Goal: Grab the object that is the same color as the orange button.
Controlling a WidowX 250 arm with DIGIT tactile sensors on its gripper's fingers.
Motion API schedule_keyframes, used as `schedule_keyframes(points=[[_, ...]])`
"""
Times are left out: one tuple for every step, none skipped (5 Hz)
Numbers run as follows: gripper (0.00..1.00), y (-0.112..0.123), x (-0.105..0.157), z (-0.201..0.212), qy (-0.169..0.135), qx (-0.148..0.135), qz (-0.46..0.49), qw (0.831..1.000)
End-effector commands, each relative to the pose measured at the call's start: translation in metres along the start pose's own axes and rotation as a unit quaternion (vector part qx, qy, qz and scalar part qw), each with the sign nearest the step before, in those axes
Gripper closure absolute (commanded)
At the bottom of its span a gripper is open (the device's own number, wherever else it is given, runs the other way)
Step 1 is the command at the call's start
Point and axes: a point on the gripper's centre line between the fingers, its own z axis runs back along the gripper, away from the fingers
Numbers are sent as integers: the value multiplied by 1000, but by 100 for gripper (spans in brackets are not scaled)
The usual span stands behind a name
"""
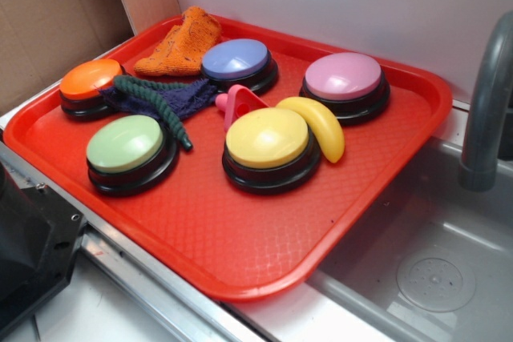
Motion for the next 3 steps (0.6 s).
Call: schedule_keyframes(points=[[0, 0, 0, 0, 0, 0, 0, 1000], [0, 8, 14, -10, -20, 0, 14, 1000], [0, 18, 26, -17, -47, 8, 51, 998]])
